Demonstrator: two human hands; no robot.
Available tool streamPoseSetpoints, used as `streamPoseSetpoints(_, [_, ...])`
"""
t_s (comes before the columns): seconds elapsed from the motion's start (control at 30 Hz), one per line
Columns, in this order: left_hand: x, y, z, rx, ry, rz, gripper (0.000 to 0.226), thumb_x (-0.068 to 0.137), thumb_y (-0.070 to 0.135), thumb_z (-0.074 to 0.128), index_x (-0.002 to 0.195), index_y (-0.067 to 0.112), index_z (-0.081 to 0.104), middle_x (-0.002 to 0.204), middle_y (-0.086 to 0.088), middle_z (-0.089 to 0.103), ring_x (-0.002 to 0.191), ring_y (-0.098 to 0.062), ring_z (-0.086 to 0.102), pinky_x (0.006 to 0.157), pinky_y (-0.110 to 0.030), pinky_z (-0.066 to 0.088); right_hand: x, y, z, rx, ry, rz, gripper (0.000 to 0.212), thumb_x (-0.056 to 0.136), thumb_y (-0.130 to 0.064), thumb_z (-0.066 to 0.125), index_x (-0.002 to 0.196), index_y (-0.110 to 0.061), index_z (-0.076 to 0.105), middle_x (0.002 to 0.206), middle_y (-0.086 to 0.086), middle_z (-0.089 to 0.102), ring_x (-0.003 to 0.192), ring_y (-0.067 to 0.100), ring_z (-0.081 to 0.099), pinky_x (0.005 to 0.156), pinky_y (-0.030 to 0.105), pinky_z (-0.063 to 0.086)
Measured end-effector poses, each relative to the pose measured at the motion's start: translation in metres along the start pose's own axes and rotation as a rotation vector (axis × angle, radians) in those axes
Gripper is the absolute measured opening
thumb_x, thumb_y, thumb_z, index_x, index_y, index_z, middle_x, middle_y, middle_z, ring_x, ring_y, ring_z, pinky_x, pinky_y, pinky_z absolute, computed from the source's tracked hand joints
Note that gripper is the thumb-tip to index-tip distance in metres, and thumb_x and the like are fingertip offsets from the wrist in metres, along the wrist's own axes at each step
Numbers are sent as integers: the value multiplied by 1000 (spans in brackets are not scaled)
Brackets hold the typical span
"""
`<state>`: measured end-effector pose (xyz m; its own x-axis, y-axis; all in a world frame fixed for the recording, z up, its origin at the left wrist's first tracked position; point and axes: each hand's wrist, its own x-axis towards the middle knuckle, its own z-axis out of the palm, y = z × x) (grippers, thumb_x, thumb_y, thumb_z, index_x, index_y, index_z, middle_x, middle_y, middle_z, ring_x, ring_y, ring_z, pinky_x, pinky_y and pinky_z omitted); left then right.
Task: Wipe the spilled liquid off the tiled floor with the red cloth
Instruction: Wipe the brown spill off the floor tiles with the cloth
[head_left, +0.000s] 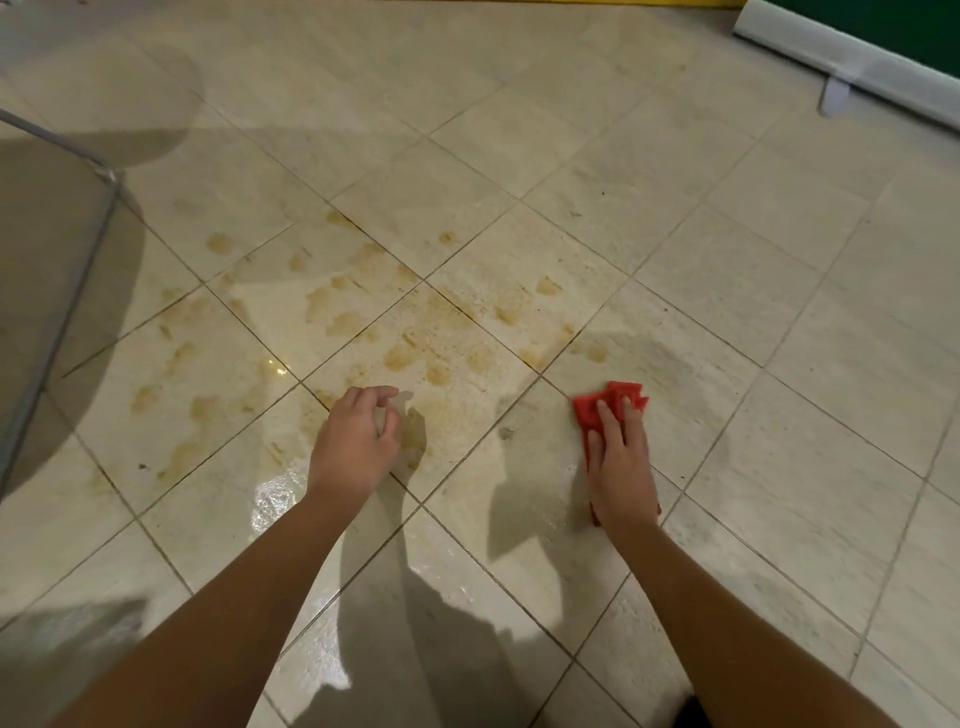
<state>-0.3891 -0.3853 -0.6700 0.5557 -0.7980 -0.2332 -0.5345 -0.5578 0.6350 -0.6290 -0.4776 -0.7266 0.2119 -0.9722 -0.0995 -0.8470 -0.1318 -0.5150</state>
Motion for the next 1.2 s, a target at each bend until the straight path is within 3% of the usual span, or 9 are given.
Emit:
streamPoseSetpoints(0.1, [-2, -8, -6, -15, 22, -14, 28, 92, 21, 42, 118, 17, 54, 119, -2, 51, 108, -20, 49, 94, -39, 43, 5, -38, 17, 5, -19, 109, 47, 97, -7, 28, 143, -11, 18, 154, 10, 0, 141, 26, -2, 112, 41, 14])
streamPoseSetpoints(0.27, [-7, -22, -18, 16, 49, -25, 28, 93, 22, 43, 117, 16, 54, 118, -3, 53, 109, -21, 50, 94, -43, 43, -26, -93, 52, -58, -135, -114, 60, 93, -4, 34, 144, -14, 4, 153, 10, -9, 140, 28, -10, 107, 39, -6])
streamPoseSetpoints(0.4, [-5, -23, -26, 9, 61, -76, 27, 93, 22, 41, 116, 17, 55, 120, -3, 51, 109, -20, 50, 94, -43, 43, -53, -79, 52, -40, -246, -444, 59, 86, 1, 53, 139, -7, 27, 149, 16, 16, 137, 32, 14, 105, 53, 30])
streamPoseSetpoints(0.47, [-3, -20, -28, -19, 82, -93, 27, 93, 22, 42, 116, 18, 55, 120, -3, 51, 108, -20, 51, 94, -43, 44, -53, -53, 41, -116, -337, -521, 65, 87, -4, 52, 142, -17, 19, 149, 1, -2, 136, 21, 2, 109, 49, 20])
streamPoseSetpoints(0.6, [-4, -16, -30, -45, 105, -71, 27, 92, 22, 42, 115, 19, 56, 119, -3, 52, 106, -19, 51, 91, -40, 45, -36, -31, 23, -16, -224, -261, 44, 98, -24, 28, 141, -26, 21, 150, -9, -4, 140, 19, 6, 112, 42, 23])
streamPoseSetpoints(0.77, [-10, -21, -38, -64, 151, -92, 28, 93, 20, 41, 116, 17, 56, 119, -4, 52, 108, -21, 51, 93, -40, 44, -11, -72, 35, 27, -110, -31, 52, 94, 0, 31, 143, -12, 17, 154, 9, -1, 141, 25, -4, 109, 36, 0])
streamPoseSetpoints(0.93, [-21, -30, -48, -51, 180, -104, 28, 93, 20, 40, 115, 16, 56, 117, -3, 53, 106, -19, 52, 93, -37, 43, -30, -117, 69, 13, -236, -309, 53, 94, -3, 34, 143, -13, 16, 154, 11, -2, 141, 27, -6, 114, 43, 3])
streamPoseSetpoints(1.03, [-27, -35, -52, -40, 192, -113, 27, 92, 19, 41, 115, 16, 56, 118, -3, 53, 108, -20, 52, 93, -37, 43, -53, -124, 76, 35, -369, -497, 48, 95, -6, 36, 141, -14, 24, 154, 9, 7, 141, 25, 1, 110, 31, 5])
streamPoseSetpoints(1.2, [-33, -43, -57, -20, 183, -150, 28, 92, 21, 40, 116, 18, 54, 120, -1, 52, 108, -20, 52, 94, -39, 43, -48, -79, 54, -90, -421, -648, 49, 91, -33, 23, 138, -20, 33, 152, 5, 18, 139, 24, 17, 107, 43, 32])
